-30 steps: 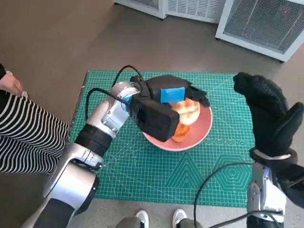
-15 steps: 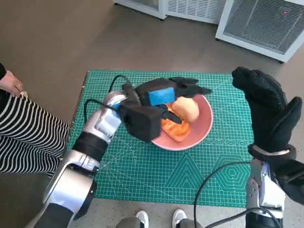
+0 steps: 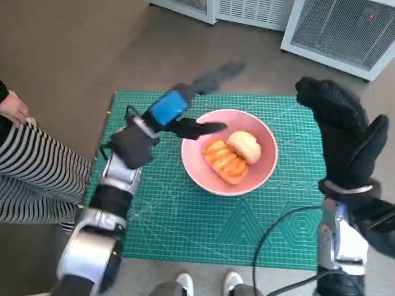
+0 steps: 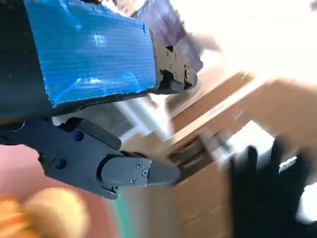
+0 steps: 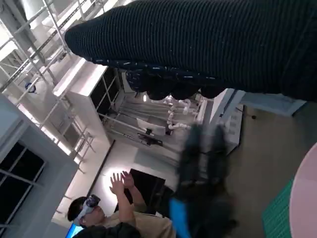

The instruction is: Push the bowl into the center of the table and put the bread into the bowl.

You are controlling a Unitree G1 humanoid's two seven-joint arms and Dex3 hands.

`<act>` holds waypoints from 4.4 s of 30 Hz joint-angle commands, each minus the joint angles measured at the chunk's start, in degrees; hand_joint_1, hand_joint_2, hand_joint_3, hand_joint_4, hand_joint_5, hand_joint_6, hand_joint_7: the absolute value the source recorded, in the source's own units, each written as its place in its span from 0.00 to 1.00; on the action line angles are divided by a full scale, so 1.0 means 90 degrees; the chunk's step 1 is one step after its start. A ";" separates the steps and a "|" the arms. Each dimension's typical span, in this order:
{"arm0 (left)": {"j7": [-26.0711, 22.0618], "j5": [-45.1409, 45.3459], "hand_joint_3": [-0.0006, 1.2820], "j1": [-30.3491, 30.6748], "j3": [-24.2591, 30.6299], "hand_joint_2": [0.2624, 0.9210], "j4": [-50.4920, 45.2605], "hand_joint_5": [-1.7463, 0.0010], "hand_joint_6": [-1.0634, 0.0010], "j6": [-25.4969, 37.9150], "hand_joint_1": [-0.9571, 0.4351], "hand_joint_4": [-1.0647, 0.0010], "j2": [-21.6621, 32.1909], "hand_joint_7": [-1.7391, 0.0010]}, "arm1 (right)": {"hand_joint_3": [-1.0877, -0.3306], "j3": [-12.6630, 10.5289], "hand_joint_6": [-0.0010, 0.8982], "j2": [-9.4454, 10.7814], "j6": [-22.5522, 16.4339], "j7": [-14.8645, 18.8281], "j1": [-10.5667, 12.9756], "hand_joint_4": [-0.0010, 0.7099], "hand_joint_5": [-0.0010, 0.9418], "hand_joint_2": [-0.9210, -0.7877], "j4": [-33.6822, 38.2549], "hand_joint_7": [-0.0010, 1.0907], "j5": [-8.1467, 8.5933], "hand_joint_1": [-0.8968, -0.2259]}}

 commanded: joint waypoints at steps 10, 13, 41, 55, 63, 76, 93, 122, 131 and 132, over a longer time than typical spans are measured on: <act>0.0078 -0.1275 0.47 0.1160 0.0548 1.00 -0.2279 0.94 0.98 0.1219 0.16 0.92 -0.0429 0.77 | 0.56 -0.0025 0.08 -0.0008 0.0356 -0.0121 -0.0449 0.21 0.00 0.00 0.0297 0.45 -0.0043 0.33; 0.0021 -0.1345 0.45 0.1244 0.0607 1.00 -0.2345 0.94 0.99 0.1221 0.16 0.94 -0.0441 0.76 | 0.57 -0.0037 0.09 -0.0014 0.0390 -0.0123 -0.0533 0.21 0.01 0.00 0.0370 0.45 -0.0041 0.33; -0.0267 -0.1319 0.39 0.1438 0.0866 1.00 -0.2034 0.96 1.00 0.0474 0.20 0.96 -0.0541 0.76 | 0.57 0.0022 0.06 -0.0065 0.0268 -0.0089 -0.0833 0.22 0.01 0.00 0.0774 0.44 -0.0314 0.31; -0.0191 -0.1263 0.36 0.1265 0.0881 1.00 -0.1799 0.97 1.00 0.0343 0.24 0.95 -0.0552 0.75 | 0.54 0.0044 0.04 -0.0142 0.0071 -0.0047 -0.0848 0.22 0.00 0.00 0.0921 0.43 -0.0397 0.32; -0.0196 -0.1292 0.36 0.1235 0.0888 1.00 -0.1891 0.97 1.00 0.0416 0.23 0.94 -0.0539 0.76 | 0.54 0.0045 0.04 -0.0169 -0.0050 -0.0029 -0.0825 0.22 0.00 0.00 0.1014 0.43 -0.0408 0.31; -0.0166 -0.1314 0.35 0.1156 0.0935 1.00 -0.1874 0.97 1.00 0.0523 0.22 0.92 -0.0536 0.75 | 0.54 0.0049 0.03 -0.0129 -0.0157 -0.0015 -0.0787 0.21 0.00 0.00 0.1113 0.43 -0.0362 0.31; -0.0137 -0.1371 0.30 0.1179 0.0924 1.00 -0.2104 0.98 1.00 0.0746 0.22 0.91 -0.0571 0.71 | 0.54 0.0083 0.04 -0.0045 -0.0230 0.0001 -0.0659 0.21 0.00 0.00 0.1126 0.43 -0.0315 0.31; -0.0077 -0.1139 0.30 0.1222 0.0849 1.00 -0.2159 0.98 1.00 0.0602 0.25 0.91 -0.0615 0.70 | 0.56 0.0077 0.05 0.0032 -0.0369 0.0078 -0.0580 0.20 0.00 0.00 0.1363 0.44 -0.0281 0.32; -0.0131 -0.1148 0.30 0.1231 0.0864 1.00 -0.2026 0.98 1.00 0.0495 0.25 0.91 -0.0625 0.70 | 0.56 0.0077 0.04 0.0066 -0.0404 0.0073 -0.0531 0.20 0.00 0.00 0.1379 0.44 -0.0281 0.34; -0.0131 -0.1146 0.30 0.1229 0.0863 1.00 -0.2016 0.98 1.00 0.0490 0.26 0.90 -0.0630 0.70 | 0.56 0.0076 0.04 0.0070 -0.0400 0.0071 -0.0531 0.20 0.00 0.00 0.1377 0.44 -0.0280 0.34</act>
